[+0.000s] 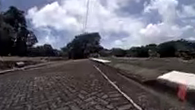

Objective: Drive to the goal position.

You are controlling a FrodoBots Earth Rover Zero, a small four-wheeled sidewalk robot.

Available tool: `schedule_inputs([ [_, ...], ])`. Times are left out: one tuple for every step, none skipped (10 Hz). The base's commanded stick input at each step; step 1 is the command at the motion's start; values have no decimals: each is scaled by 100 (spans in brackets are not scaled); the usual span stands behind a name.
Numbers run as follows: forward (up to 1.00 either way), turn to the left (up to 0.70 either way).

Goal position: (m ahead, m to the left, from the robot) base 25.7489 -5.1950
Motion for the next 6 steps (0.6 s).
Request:
schedule_inputs([
  [70,27],
  [70,27],
  [70,27],
  [70,27],
  [70,27],
  [70,27],
])
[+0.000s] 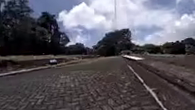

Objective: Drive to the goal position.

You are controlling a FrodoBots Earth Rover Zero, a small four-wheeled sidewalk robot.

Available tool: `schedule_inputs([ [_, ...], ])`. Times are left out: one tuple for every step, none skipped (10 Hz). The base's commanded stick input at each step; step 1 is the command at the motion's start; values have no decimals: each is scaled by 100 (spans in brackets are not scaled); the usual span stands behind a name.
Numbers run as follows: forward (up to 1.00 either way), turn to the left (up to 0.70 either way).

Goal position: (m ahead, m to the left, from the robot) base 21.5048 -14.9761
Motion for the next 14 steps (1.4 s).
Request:
schedule_inputs([
  [70,27],
  [70,27],
  [70,27],
  [70,19],
  [70,3],
  [70,-22],
  [70,-27],
  [70,-27],
  [70,-27],
  [61,-29],
  [25,-39],
  [0,-8],
  [0,-32],
  [0,-21],
])
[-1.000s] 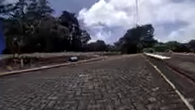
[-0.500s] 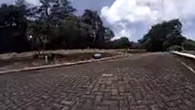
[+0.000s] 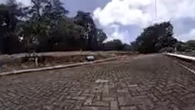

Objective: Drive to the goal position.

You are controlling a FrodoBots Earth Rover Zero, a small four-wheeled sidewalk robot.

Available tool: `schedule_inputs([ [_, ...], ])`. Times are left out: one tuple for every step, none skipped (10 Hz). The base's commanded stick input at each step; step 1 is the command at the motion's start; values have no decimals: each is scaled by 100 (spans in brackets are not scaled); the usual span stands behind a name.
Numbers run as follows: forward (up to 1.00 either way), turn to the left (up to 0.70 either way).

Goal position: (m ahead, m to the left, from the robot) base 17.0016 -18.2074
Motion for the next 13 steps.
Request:
schedule_inputs([
  [0,-32],
  [-47,-33],
  [-70,-8],
  [-70,0],
  [-70,0],
  [-70,0],
  [-70,-25],
  [-69,-27],
  [-34,-13],
  [0,-2],
  [0,-45],
  [0,-38],
  [0,-10],
])
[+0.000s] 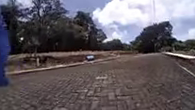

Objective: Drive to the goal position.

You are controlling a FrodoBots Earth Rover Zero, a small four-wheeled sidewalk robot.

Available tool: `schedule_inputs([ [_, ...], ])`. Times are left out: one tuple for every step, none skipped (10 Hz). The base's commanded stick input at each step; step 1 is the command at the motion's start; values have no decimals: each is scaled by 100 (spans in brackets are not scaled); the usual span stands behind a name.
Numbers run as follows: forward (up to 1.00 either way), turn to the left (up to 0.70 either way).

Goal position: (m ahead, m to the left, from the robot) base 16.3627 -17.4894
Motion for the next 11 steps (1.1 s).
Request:
schedule_inputs([
  [0,-45],
  [0,-45],
  [0,-26],
  [0,0],
  [0,0],
  [0,0],
  [0,0],
  [51,-20],
  [70,-27],
  [70,-27],
  [70,-27],
])
